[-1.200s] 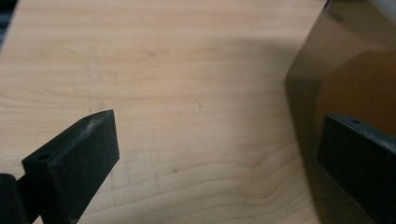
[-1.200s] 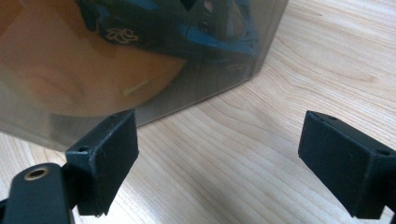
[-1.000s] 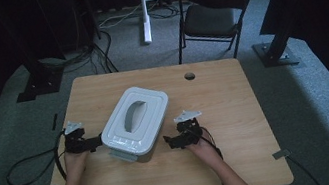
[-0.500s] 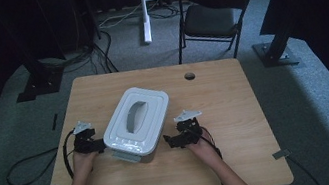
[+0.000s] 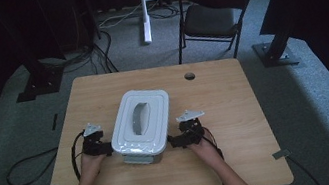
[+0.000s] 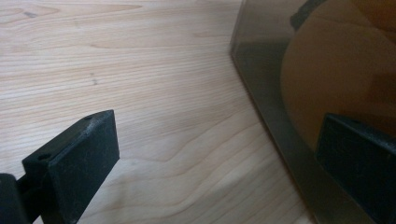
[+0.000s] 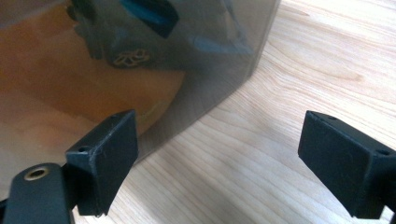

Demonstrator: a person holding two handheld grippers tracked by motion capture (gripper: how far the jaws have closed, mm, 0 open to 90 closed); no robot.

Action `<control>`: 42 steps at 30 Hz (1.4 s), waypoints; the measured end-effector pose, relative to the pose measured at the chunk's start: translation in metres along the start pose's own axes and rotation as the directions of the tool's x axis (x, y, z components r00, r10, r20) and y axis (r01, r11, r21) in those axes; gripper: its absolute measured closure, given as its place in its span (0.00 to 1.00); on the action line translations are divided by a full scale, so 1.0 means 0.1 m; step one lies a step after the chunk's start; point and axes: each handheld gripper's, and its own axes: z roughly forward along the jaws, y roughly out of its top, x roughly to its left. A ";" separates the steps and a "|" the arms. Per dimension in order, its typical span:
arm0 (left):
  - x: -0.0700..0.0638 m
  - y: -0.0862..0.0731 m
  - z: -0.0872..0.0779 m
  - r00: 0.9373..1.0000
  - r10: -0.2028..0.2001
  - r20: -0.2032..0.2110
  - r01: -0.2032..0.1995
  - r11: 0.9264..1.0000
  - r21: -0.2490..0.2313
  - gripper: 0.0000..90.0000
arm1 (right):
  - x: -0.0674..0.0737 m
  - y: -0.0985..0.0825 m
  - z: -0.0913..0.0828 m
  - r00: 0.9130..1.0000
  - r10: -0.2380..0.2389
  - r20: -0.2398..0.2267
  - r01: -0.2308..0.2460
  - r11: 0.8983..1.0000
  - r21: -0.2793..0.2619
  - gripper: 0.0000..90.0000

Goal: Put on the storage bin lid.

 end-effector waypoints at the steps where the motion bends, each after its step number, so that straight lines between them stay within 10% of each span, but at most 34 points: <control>1: -0.01 0.00 0.01 1.000 -0.002 0.007 0.002 1.000 0.003 0.00 | -0.01 -0.01 0.00 1.000 0.005 0.001 -0.005 1.000 0.001 0.13; 42: -0.51 0.22 0.30 0.993 0.099 0.062 -0.100 0.995 0.023 0.00 | -0.49 -0.25 -0.36 0.995 0.086 0.059 -0.085 0.996 -0.016 0.13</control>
